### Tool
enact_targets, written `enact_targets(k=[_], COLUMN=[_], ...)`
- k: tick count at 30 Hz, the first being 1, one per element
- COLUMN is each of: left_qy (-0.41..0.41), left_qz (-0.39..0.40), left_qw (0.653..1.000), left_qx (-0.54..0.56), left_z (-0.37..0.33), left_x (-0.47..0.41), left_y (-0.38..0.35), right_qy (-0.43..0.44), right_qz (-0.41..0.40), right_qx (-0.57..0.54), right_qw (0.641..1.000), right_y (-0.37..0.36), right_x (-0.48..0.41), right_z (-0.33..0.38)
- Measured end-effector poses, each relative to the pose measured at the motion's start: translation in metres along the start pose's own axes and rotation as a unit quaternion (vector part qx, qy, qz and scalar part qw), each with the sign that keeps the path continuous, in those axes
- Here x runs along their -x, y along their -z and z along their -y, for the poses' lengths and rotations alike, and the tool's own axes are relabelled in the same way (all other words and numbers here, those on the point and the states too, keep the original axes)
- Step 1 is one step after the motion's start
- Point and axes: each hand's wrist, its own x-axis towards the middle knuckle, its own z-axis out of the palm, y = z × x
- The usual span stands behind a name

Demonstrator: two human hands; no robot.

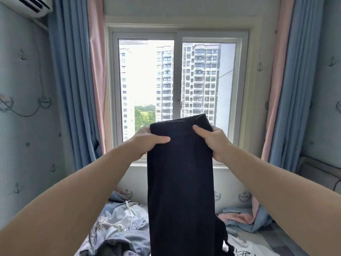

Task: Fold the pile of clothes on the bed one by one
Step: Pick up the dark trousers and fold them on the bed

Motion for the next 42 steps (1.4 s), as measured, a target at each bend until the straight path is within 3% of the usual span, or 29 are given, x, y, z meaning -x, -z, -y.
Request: enact_targets(k=[3,8,13,22,31,35,42], left_qy=[-0.037,-0.191,-0.257,-0.182,-0.069,-0.066,-0.120], left_qz=[-0.069,-0.147,-0.172,-0.116,-0.085,-0.086,-0.129], left_qw=[0.996,0.968,0.947,0.973,0.986,0.985,0.981], left_qx=[-0.042,-0.062,-0.082,-0.079,-0.127,-0.135,-0.087], left_z=[-0.004,-0.051,-0.073,0.011,0.090,0.084,0.005], left_x=[-0.026,-0.047,-0.045,0.014,0.171,0.243,0.322], left_y=[0.012,0.032,0.055,0.065,0.035,0.008,-0.036], right_qy=[0.058,0.184,0.241,0.176,0.077,0.068,0.122], right_qz=[-0.020,-0.060,-0.077,-0.064,0.004,0.025,0.010], right_qx=[0.054,0.113,0.133,0.144,0.161,0.151,0.123], right_qw=[0.997,0.975,0.958,0.972,0.984,0.986,0.985], right_y=[-0.012,-0.034,-0.052,-0.070,-0.051,-0.029,0.009], right_x=[-0.022,-0.044,-0.038,0.021,0.165,0.237,0.320], right_z=[0.015,0.075,0.101,0.016,-0.073,-0.074,-0.003])
